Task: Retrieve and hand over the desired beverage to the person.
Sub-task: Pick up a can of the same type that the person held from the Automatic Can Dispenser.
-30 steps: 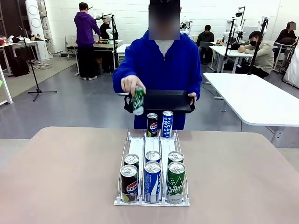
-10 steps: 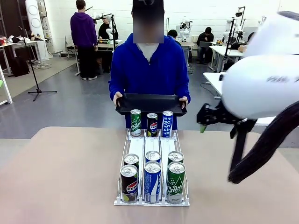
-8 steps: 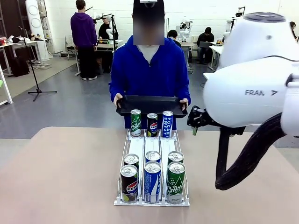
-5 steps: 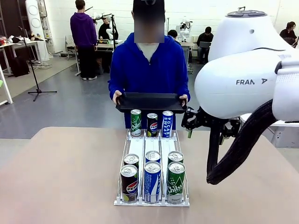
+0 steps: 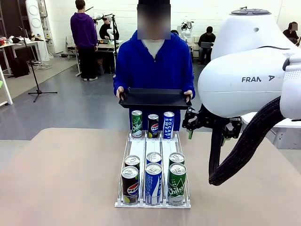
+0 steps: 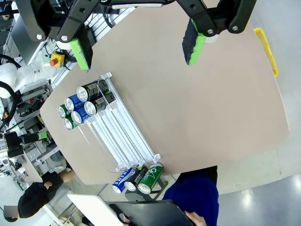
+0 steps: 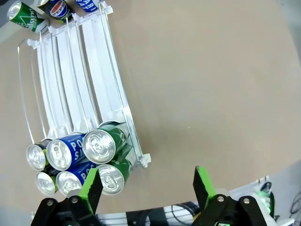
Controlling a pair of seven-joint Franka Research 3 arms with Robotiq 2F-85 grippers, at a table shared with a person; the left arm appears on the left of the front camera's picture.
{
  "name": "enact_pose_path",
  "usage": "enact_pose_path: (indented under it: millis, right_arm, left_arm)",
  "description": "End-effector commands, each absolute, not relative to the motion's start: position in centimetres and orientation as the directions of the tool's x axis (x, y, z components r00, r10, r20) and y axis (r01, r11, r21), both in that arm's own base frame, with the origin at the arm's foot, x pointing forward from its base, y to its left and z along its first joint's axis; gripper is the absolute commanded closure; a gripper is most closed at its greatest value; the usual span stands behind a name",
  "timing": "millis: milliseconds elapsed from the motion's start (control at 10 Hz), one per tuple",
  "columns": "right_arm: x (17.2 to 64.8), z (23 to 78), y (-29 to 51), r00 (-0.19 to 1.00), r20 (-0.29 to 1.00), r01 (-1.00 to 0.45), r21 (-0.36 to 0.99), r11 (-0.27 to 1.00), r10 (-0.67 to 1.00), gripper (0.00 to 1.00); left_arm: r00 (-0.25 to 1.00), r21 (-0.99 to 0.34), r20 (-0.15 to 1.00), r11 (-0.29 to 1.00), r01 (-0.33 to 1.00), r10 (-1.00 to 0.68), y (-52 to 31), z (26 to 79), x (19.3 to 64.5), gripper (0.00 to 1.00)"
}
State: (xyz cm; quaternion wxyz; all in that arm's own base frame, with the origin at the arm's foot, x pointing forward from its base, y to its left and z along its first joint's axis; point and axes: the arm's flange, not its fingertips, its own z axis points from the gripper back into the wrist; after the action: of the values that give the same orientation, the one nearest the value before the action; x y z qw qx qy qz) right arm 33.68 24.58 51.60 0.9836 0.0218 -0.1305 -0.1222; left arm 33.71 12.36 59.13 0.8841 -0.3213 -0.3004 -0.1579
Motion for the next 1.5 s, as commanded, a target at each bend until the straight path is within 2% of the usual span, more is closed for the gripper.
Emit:
enact_pose_path:
  millis: [0, 200, 800, 1400]
  right_arm:
    - [33.7, 51.4, 24.6, 0.930, 0.270, 0.245, 0.060, 0.968, -0.252, 0.00]
    - [33.5, 50.9, 25.5, 0.941, 0.265, 0.201, 0.054, 0.978, -0.208, 0.00]
    - [32.5, 46.4, 30.5, 0.969, 0.236, -0.077, 0.017, 0.997, 0.071, 0.00]
    - [33.0, 43.9, 32.4, 0.973, 0.187, -0.130, -0.055, 0.990, 0.138, 0.00]
  left_arm:
    - [0.754, -0.470, 0.650, 0.730, 0.496, -0.093, 12.6, 59.0, 33.8, 0.00]
    - [0.754, -0.470, 0.650, 0.730, 0.496, -0.093, 12.6, 59.0, 33.8, 0.00]
    - [0.754, -0.470, 0.650, 0.730, 0.496, -0.093, 12.6, 59.0, 33.8, 0.00]
    - [0.754, -0.470, 0.650, 0.730, 0.496, -0.093, 12.6, 59.0, 33.8, 0.00]
